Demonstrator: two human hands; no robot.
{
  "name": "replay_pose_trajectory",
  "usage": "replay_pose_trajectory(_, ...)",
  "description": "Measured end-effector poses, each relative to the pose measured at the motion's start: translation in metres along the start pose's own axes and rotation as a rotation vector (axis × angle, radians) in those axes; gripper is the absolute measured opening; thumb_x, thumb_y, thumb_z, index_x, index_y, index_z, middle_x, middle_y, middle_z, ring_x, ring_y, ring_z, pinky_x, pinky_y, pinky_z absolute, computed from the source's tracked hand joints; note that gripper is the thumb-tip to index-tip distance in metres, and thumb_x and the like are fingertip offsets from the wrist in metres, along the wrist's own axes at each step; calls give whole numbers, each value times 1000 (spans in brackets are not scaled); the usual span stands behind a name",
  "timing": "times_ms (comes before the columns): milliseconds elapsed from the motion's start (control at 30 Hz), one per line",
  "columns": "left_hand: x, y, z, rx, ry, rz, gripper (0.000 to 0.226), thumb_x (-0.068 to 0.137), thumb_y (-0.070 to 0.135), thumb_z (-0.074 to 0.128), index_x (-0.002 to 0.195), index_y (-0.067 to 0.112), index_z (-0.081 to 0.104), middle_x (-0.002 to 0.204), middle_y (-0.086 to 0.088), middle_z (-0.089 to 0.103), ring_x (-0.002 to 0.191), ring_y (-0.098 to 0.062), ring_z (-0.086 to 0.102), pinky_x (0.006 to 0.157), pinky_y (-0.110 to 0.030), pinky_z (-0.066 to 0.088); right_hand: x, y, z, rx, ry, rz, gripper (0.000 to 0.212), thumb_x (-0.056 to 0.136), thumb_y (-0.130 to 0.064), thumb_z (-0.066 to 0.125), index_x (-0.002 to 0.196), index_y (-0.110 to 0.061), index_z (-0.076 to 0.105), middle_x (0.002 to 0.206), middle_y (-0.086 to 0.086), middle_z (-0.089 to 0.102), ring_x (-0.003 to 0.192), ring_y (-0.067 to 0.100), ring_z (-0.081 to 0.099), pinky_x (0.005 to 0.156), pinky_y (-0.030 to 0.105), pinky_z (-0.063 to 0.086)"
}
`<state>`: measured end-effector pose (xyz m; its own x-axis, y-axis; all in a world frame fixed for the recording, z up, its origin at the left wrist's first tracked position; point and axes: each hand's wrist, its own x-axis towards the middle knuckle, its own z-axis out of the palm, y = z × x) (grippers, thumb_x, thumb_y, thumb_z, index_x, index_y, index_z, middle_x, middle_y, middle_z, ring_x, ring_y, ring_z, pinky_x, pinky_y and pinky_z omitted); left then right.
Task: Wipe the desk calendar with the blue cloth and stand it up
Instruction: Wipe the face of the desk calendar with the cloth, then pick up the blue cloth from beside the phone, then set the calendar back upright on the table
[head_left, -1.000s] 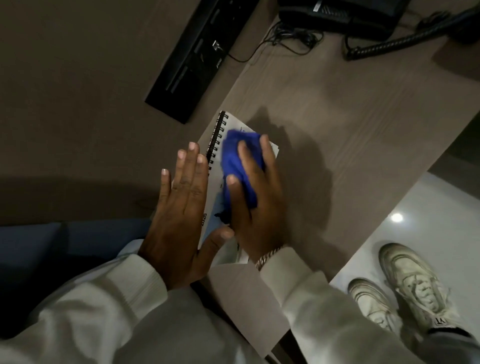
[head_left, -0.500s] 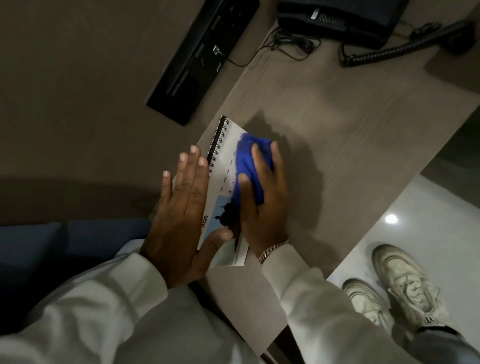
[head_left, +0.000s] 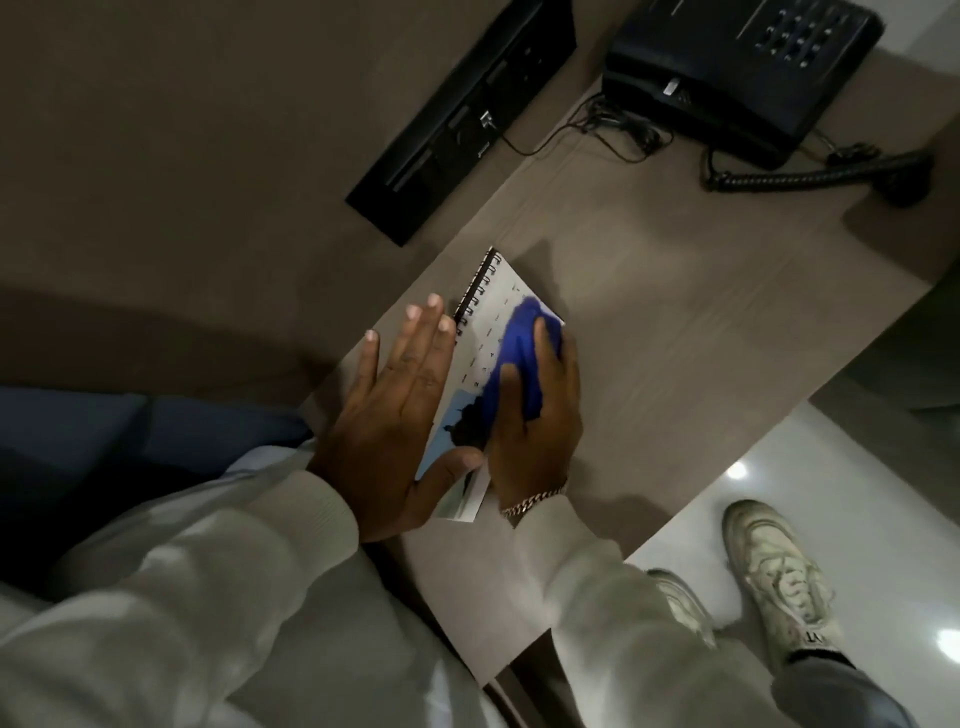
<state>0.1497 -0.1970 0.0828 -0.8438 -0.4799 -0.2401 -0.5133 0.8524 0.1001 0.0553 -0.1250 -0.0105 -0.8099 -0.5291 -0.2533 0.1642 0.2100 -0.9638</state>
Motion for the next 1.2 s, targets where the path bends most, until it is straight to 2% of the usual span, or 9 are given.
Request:
replay_pose_trajectory(200, -1, 4, -3, 47, -3, 0, 89, 91, 67, 23, 152, 7, -1, 162, -12, -4, 152, -29, -1, 120, -58, 10, -48, 2, -10, 60, -138, 112, 49, 96, -6, 55, 143, -16, 44, 155, 9, 39, 144, 22, 37, 115, 48, 40)
replay_pose_trajectory(333, -2, 6, -4, 96, -12, -7, 88, 92, 65, 24, 153, 5, 1, 163, -16, 0, 152, -29, -1, 121, -55, 7, -51, -14, -49, 55, -399, 149, 49, 95, -6, 57, 131, -37, 45, 150, -5, 44, 139, 12, 41, 104, 2, 35)
replay_pose_trajectory(433, -1, 7, -3, 171, -36, -62, 88, 90, 67, 19, 153, 9, -3, 164, -14, 1, 152, -29, 0, 121, -53, 6, -19, -28, -90, -124, -476, 95, 48, 94, -3, 59, 134, -27, 48, 147, 7, 50, 137, 20, 46, 104, -3, 29)
replay_pose_trajectory(600, -2, 13, -5, 249, -29, -130, 86, 90, 67, 17, 153, 12, -4, 163, -12, 6, 151, -28, 5, 121, -51, 4, 79, -49, -153, -653, -562, -237, 43, 93, -8, 55, 135, -9, 54, 150, 19, 46, 142, 34, 38, 121, 37, 26)
replay_pose_trajectory(700, -8, 24, -9, 172, 9, -231, 82, 89, 66, 12, 152, 16, -4, 163, -11, 9, 151, -28, 11, 120, -55, 11, 123, -48, -176, -899, -595, -367, 44, 90, -11, 49, 133, -6, 56, 155, 26, 32, 144, 47, 27, 120, 46, 22)
replay_pose_trajectory(867, -46, 60, -15, -282, 400, -713, 79, 90, 55, 32, 152, 10, 14, 162, -16, 17, 150, -30, 14, 121, -47, 15, 149, -55, -195, -1135, -747, -511, 59, 90, -35, 39, 137, -2, 51, 152, 32, 33, 142, 54, 26, 118, 60, 26)
replay_pose_trajectory(967, -61, 87, -10, -545, 654, -1136, 69, 93, 44, 40, 149, 7, 27, 158, -18, 28, 147, -33, 26, 120, -44, 21, 136, -81, -168, -895, -722, -466, 57, 92, -30, 54, 144, -9, 41, 151, 18, 43, 141, 31, 37, 115, 42, 34)
replay_pose_trajectory(1067, -53, 109, -1, -965, 678, -1562, 67, 94, 58, 33, 146, 16, 32, 150, -18, 42, 138, -38, 39, 116, -47, 29, 125, -111, -115, -601, -743, -353, 56, 91, -12, 63, 142, -12, 40, 145, 12, 52, 129, 13, 47, 106, 28, 39)
replay_pose_trajectory(1200, -43, 114, 8, -1415, 723, -1641, 98, 70, 87, 19, 141, 24, 46, 146, -11, 51, 133, -33, 47, 115, -50, 30, 122, -133, -61, -460, -845, -79, 61, 89, 7, 57, 144, -10, 35, 137, 16, 58, 123, 23, 57, 85, 12, 49)
